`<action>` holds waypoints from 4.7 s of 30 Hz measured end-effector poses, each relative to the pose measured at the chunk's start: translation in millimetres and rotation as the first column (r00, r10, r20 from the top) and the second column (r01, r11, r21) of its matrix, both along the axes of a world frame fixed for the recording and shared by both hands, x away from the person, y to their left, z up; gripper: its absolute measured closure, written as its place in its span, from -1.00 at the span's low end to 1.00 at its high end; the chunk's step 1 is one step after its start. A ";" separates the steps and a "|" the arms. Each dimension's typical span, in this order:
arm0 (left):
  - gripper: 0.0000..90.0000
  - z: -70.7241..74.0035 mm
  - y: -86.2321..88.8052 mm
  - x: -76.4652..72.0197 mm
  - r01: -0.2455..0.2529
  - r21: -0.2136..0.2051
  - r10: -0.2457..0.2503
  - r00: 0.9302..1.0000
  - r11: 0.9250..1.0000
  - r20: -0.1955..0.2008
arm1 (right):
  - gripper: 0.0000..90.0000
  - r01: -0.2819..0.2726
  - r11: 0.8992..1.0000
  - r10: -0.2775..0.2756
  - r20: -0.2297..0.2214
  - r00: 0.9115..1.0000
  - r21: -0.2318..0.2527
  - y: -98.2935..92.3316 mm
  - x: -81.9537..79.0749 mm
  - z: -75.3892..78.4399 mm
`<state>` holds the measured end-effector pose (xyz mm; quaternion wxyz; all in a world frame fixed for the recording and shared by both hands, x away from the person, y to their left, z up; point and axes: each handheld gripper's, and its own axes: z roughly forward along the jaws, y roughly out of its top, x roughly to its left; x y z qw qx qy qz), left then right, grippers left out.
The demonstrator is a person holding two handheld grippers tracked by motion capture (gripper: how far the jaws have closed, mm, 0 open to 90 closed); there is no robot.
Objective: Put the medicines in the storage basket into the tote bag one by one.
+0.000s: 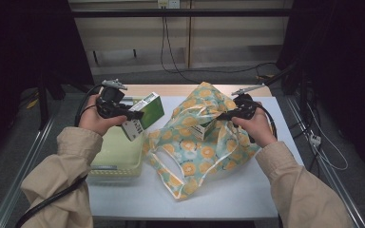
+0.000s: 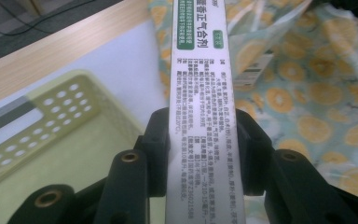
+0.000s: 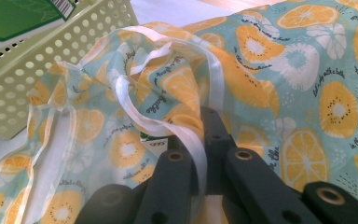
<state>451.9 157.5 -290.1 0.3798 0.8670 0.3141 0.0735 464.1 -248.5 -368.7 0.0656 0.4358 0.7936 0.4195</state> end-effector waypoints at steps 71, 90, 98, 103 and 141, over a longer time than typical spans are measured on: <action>0.40 -91.8 -192.7 -9.0 0.209 0.063 -0.209 0.978 0.976 -0.006 | 1.00 0.019 1.000 -0.020 0.033 0.999 0.017 -10.3 -7.5 17.4; 0.40 -98.2 -215.1 5.9 0.169 0.010 -0.169 0.985 0.986 0.017 | 1.00 0.023 1.000 -0.023 0.029 0.999 0.020 -11.4 -7.1 16.5; -0.05 -105.8 -224.3 10.0 0.144 -0.061 -0.143 0.990 0.988 0.012 | 1.00 0.020 0.999 -0.021 0.032 0.999 0.026 -12.6 -8.3 15.7; -0.49 -97.5 -216.6 -1.0 0.152 -0.031 -0.152 0.988 0.988 0.007 | 1.00 0.020 0.999 -0.021 0.025 0.999 0.025 -13.5 -7.5 12.4; -0.74 -149.8 -116.0 -88.2 0.019 0.009 -0.019 0.999 1.000 -0.026 | 1.00 0.009 1.000 -0.010 0.017 1.000 0.005 -4.3 -15.1 0.2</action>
